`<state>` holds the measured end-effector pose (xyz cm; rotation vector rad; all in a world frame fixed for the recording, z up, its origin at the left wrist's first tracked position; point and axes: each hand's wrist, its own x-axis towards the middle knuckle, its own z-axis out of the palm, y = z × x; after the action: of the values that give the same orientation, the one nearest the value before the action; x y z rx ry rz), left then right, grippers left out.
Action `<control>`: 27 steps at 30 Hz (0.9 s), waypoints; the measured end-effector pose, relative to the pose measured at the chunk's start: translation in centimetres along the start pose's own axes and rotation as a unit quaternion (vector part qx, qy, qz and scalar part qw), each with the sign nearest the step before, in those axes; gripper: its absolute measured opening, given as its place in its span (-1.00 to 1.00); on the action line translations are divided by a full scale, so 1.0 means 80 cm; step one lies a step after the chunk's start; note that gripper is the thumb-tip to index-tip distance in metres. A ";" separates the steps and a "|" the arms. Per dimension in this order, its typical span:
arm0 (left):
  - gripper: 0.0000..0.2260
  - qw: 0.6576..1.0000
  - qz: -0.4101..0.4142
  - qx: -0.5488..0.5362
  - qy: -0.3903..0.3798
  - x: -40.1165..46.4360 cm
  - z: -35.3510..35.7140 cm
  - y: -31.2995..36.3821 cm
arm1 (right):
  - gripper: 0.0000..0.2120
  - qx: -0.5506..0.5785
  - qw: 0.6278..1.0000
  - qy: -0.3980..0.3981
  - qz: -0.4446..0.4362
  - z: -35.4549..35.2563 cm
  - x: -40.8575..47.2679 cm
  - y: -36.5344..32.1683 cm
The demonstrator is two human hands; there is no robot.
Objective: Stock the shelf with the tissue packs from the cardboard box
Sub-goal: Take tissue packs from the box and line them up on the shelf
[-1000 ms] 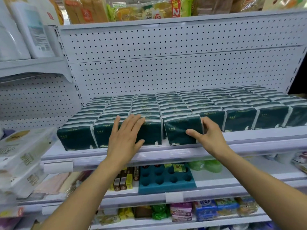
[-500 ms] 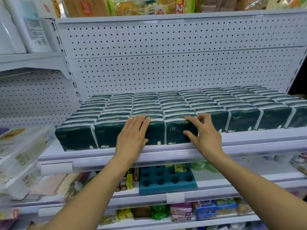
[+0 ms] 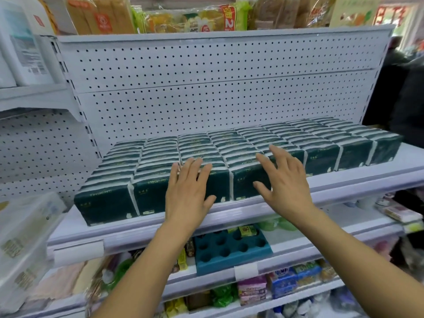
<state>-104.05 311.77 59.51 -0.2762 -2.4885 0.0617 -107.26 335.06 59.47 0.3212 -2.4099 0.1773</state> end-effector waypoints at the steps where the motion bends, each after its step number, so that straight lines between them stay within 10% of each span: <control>1: -0.36 1.000 -0.003 -0.015 0.019 -0.007 -0.004 0.002 | -0.41 0.007 1.000 0.022 -0.007 -0.006 -0.009 -0.005; 9: -0.32 0.995 -0.032 -0.076 0.061 -0.123 -0.033 0.013 | -0.49 0.051 0.994 0.084 -0.057 -0.046 -0.108 -0.045; 27: -0.21 0.968 -0.181 -0.041 -0.169 -0.506 -0.116 -0.017 | -0.39 0.140 0.957 -0.181 -0.177 -0.065 -0.397 -0.230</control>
<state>-67.11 301.68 43.33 0.1738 -2.8445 -0.1594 -75.69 324.26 43.27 0.9836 -2.6301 0.3202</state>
